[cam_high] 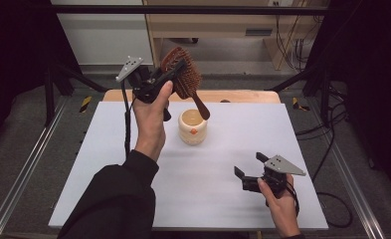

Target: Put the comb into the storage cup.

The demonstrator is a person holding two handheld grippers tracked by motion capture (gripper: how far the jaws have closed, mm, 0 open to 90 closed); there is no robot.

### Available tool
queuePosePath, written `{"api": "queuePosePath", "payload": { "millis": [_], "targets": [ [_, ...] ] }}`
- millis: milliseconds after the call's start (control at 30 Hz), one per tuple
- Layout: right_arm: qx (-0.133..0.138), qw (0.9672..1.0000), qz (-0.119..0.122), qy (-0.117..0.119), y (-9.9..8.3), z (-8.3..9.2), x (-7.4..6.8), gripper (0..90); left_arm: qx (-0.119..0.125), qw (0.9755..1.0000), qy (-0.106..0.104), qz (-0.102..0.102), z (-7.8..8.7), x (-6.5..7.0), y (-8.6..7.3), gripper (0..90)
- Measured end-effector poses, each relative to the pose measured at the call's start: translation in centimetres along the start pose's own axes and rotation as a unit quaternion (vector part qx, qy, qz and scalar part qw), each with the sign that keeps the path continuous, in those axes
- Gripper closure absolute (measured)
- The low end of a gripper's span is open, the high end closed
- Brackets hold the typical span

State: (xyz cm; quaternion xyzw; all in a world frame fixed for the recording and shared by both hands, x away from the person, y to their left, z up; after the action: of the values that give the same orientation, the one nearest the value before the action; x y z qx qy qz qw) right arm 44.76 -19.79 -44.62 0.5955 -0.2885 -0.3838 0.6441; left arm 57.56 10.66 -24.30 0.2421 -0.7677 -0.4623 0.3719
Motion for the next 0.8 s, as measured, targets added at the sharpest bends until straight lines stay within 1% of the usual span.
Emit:
{"api": "queuePosePath", "payload": {
  "millis": [100,167,367,467,667,800],
  "targets": [
    [0.0,1.0,-0.001,0.0,0.0,0.1,0.0,5.8,-0.001,1.0,0.002,-0.004,-0.2,-0.2,-0.1,51.5],
    [0.002,1.0,-0.001,-0.002,0.0,0.1,0.1,5.7,-0.001,1.0,0.002,-0.002,-0.3,-0.3,-0.2,51.5],
    [0.002,1.0,-0.002,0.002,0.0,0.0,0.0,5.5,-0.008,0.9998,0.007,-0.014,-0.4,-0.8,-0.7,51.5],
    [0.003,1.0,-0.004,0.004,0.0,0.0,0.0,5.5,-0.006,0.9999,0.012,-0.009,-0.4,-1.1,-0.7,51.5],
    [0.005,1.0,-0.003,0.005,0.0,0.1,-0.1,5.5,-0.004,0.9998,0.017,-0.013,-0.5,-1.4,-0.8,51.5],
    [0.004,1.0,-0.005,0.005,0.0,0.0,0.0,5.5,0.0,0.9996,0.02,-0.02,-0.5,-1.7,-0.9,51.5]
  ]
}}
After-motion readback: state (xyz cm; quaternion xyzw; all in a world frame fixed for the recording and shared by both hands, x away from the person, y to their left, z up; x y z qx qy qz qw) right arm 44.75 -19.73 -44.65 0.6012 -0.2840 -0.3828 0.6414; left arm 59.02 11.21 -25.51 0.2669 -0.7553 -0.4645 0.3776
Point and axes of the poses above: each handheld gripper's, and its own axes: z roughly backward along the jaws, y roughly out of its top, x roughly to its right, the point moved 3 cm from there along -z, roughly forward along the jaws, and after that the axes turned 11 degrees about x, right-handed, at the moved point
